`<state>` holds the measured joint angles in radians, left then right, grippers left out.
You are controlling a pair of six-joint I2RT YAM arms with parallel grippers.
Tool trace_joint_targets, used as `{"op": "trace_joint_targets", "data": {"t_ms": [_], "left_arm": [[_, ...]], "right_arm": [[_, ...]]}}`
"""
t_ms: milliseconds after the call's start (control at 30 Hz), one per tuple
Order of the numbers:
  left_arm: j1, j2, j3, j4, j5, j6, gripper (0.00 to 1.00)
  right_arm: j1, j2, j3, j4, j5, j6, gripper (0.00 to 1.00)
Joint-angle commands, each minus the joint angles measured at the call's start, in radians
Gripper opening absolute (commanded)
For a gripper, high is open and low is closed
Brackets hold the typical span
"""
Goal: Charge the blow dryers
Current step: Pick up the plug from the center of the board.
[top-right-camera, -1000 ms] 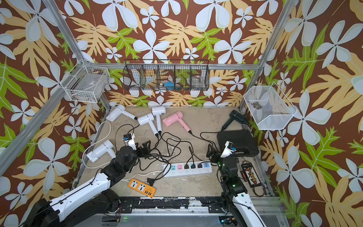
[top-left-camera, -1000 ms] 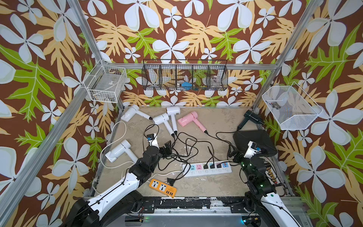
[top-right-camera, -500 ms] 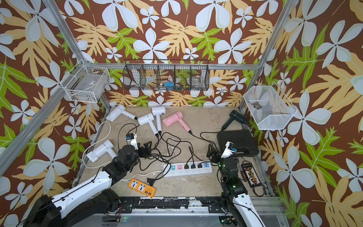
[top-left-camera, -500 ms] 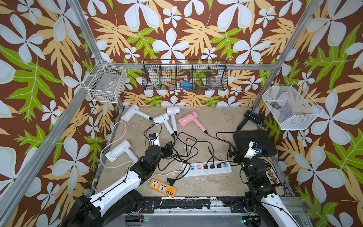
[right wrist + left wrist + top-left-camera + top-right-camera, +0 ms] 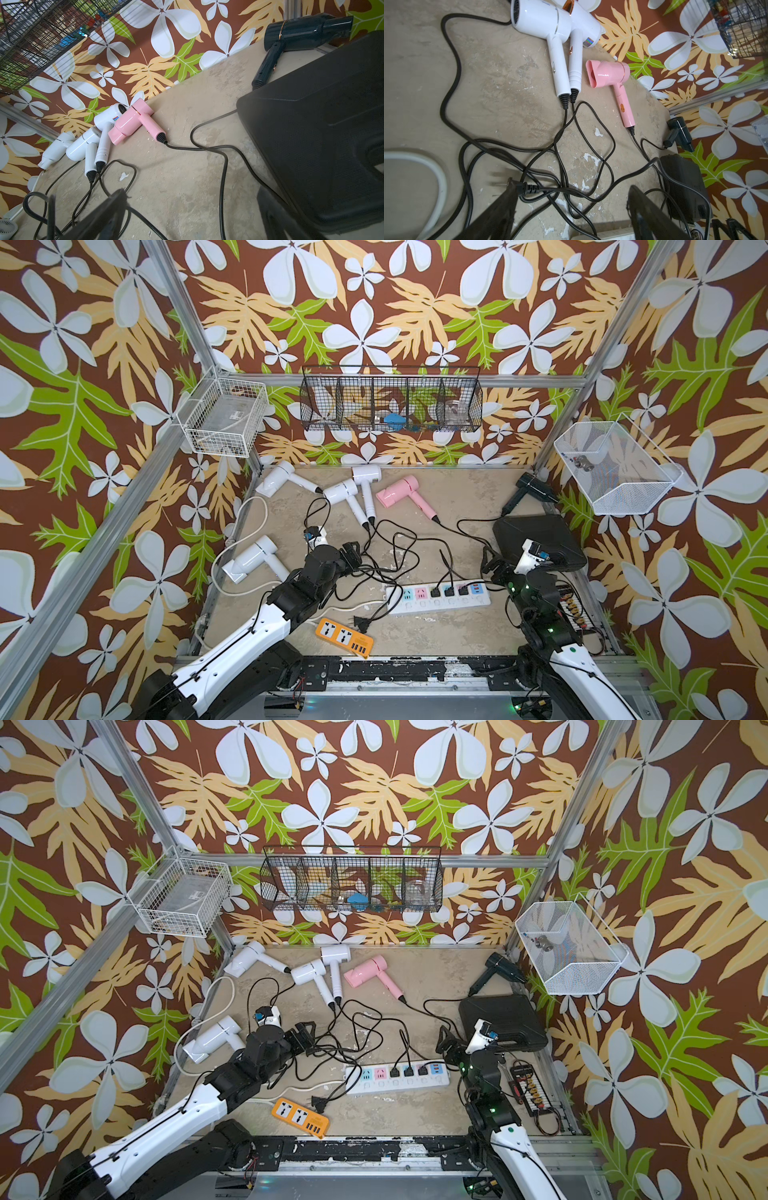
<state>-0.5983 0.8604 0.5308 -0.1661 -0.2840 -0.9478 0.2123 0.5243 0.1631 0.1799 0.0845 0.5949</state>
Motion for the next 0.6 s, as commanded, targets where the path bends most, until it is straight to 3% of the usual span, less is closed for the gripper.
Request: {"op": "trace_joint_targets", "data": {"t_ms": [0,300,433,567], "left_arm": [[0.003,0.003,0.027,-0.181,-0.038,-0.143,0.81],[0.056,0.096,0.084,-0.288,0.055,-0.267,0.78],[0.107,0.179,0.115,-0.303,0.115,-0.261,0.73],[0.168,0.263,0.114,-0.236,0.254,-0.208,0.66]], "right_arm": [[0.001,0.006,0.005,0.032,0.001,0.006,1.0],[0.001,0.005,0.003,0.031,-0.002,0.01,1.0],[0.001,0.004,0.003,0.029,-0.002,0.011,1.0],[0.001,0.006,0.003,0.027,-0.002,0.011,1.0]]}}
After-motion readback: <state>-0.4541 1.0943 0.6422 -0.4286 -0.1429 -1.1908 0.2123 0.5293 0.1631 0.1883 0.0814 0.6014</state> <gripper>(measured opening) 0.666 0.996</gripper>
